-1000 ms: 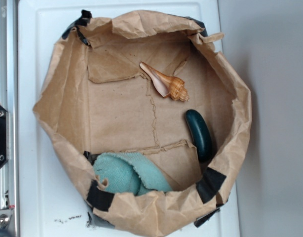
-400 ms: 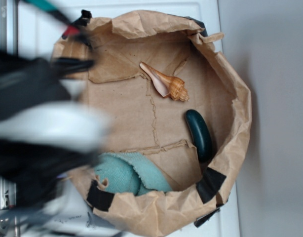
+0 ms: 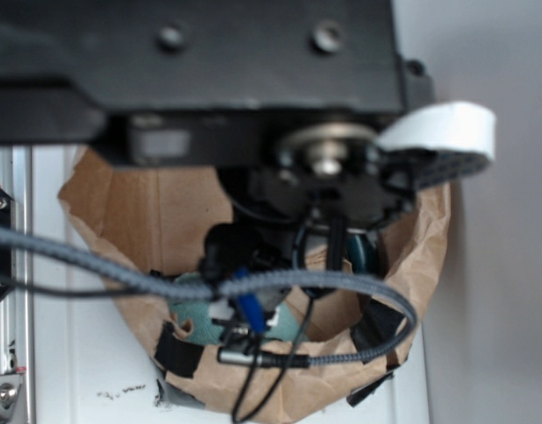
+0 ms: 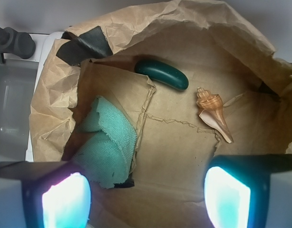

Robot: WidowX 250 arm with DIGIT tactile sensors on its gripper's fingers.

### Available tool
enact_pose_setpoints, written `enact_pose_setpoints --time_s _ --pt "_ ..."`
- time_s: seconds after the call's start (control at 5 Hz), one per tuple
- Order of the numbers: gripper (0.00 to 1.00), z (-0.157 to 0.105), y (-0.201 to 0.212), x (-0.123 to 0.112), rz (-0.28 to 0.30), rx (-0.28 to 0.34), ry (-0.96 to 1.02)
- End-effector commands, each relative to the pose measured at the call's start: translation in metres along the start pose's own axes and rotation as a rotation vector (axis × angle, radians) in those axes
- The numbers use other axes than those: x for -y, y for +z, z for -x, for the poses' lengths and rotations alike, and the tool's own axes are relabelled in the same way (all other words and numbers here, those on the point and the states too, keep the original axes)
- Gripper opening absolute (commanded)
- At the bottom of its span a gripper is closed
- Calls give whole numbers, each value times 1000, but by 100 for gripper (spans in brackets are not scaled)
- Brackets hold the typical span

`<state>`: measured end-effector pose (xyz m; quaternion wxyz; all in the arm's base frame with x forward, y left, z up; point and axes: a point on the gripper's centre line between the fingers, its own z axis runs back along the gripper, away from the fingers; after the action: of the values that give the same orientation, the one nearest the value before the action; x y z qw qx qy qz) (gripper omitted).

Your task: Grab the shell.

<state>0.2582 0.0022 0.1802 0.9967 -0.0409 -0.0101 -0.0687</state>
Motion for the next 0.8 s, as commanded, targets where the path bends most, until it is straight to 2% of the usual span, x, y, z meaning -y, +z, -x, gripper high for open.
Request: enact_pose_setpoints --time_s 0.0,0.2,0.4,0.6 --pt "100 -4 16 -4 -18 63 5" --pt "100 -4 16 -4 -18 63 5" --pt "100 -16 -11 -19 8 155 -72" --pt "100 -31 -30 -31 29 178 -136"
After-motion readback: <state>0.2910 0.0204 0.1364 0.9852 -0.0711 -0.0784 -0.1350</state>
